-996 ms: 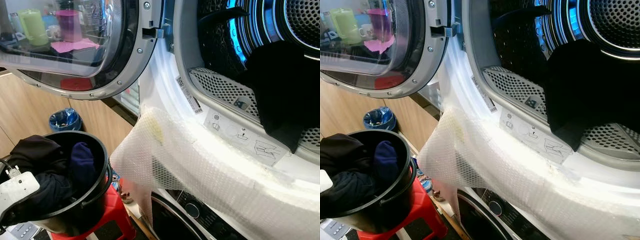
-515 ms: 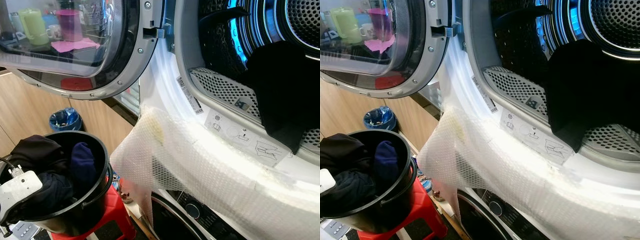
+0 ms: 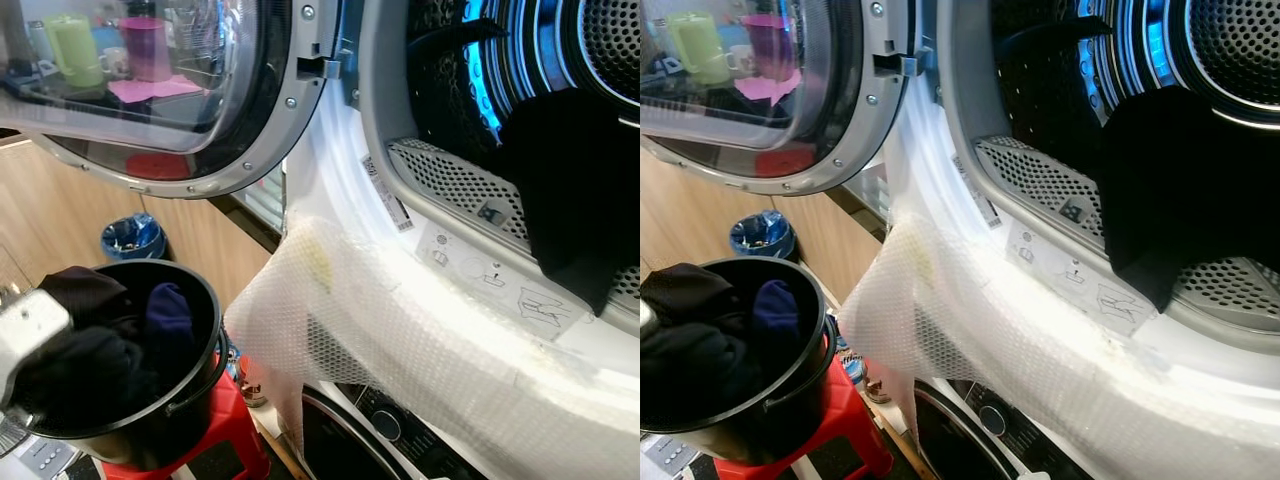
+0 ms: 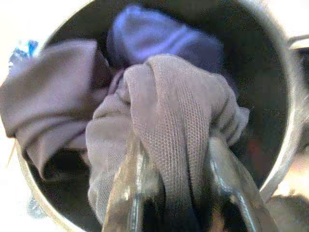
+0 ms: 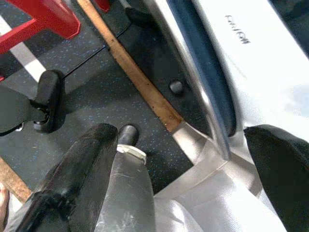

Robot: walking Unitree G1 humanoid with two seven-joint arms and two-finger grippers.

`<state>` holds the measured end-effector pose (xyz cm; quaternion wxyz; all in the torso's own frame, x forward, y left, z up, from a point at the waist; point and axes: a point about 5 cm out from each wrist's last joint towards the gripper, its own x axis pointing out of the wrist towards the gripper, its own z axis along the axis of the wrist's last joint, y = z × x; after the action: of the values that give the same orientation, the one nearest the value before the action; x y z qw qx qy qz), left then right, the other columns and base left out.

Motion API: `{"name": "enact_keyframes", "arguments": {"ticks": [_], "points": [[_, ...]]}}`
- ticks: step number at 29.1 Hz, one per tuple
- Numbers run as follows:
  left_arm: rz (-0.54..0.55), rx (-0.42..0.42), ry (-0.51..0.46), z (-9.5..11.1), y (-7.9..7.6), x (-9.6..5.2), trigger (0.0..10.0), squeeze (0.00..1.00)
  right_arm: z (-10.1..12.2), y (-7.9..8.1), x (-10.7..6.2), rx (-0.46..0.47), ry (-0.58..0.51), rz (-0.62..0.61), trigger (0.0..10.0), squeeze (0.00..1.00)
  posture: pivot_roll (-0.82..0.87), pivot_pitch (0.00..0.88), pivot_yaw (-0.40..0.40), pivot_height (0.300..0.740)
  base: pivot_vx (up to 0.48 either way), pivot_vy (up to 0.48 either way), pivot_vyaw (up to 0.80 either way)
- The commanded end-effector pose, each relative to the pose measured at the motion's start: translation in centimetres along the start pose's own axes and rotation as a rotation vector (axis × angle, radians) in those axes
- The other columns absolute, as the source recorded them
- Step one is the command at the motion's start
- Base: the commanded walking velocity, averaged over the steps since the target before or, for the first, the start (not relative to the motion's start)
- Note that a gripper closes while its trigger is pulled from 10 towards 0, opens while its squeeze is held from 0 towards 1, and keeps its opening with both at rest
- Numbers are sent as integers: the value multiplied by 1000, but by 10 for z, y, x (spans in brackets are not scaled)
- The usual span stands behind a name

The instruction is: Clothes washing

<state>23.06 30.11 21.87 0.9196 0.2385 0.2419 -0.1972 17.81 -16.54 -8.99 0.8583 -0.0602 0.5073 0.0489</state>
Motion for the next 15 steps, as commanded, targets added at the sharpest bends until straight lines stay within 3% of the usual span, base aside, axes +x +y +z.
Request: {"name": "enact_keyframes", "arguments": {"ticks": [1, 2, 3, 5, 6, 8, 13, 14, 15], "points": [[-49, 19, -109, 20, -6, -2, 0, 0, -4, 0, 0, -4, 17, 1, 10000, 0, 542, 59, -128, 740, 0, 0, 0], [-92, 8, -193, 32, -11, 2, 0, 0, -4, 1, 0, -5, 17, 3, 10000, 0, 547, 57, -127, 740, 0, 0, 0], [-198, -29, -348, 53, -21, 10, 0, 0, -3, 3, 0, -9, 16, 10, 10000, 0, 546, 54, -124, 740, 0, 0, 0], [-319, -63, -441, 69, -33, 20, 0, 0, -3, 5, 0, -11, 14, 16, 10000, 0, 538, 49, -114, 740, 0, 0, 0], [-319, -63, -441, 69, -33, 20, 0, 0, -3, 5, 0, -11, 14, 16, 10000, 0, 538, 49, -114, 740, 0, 0, 0], [-480, -78, -518, 86, -51, 33, 0, 0, -2, 5, 0, 2, 10, 16, 10000, 0, 528, 47, -109, 740, 0, 0, 0], [-669, -65, -567, 103, -79, 48, 0, 0, -1, 6, 0, 15, 6, 12, 10000, 0, 514, 46, -98, 740, 0, 0, 0], [-765, -80, -581, 110, -94, 56, 0, 0, -1, 6, 0, 23, 5, 10, 10000, 0, 507, 45, -92, 740, 0, 0, 0], [-794, -83, -583, 112, -100, 58, 0, 0, -1, 6, 0, 26, 4, 9, 10000, 0, 507, 45, -92, 740, 0, 0, 0]]}}
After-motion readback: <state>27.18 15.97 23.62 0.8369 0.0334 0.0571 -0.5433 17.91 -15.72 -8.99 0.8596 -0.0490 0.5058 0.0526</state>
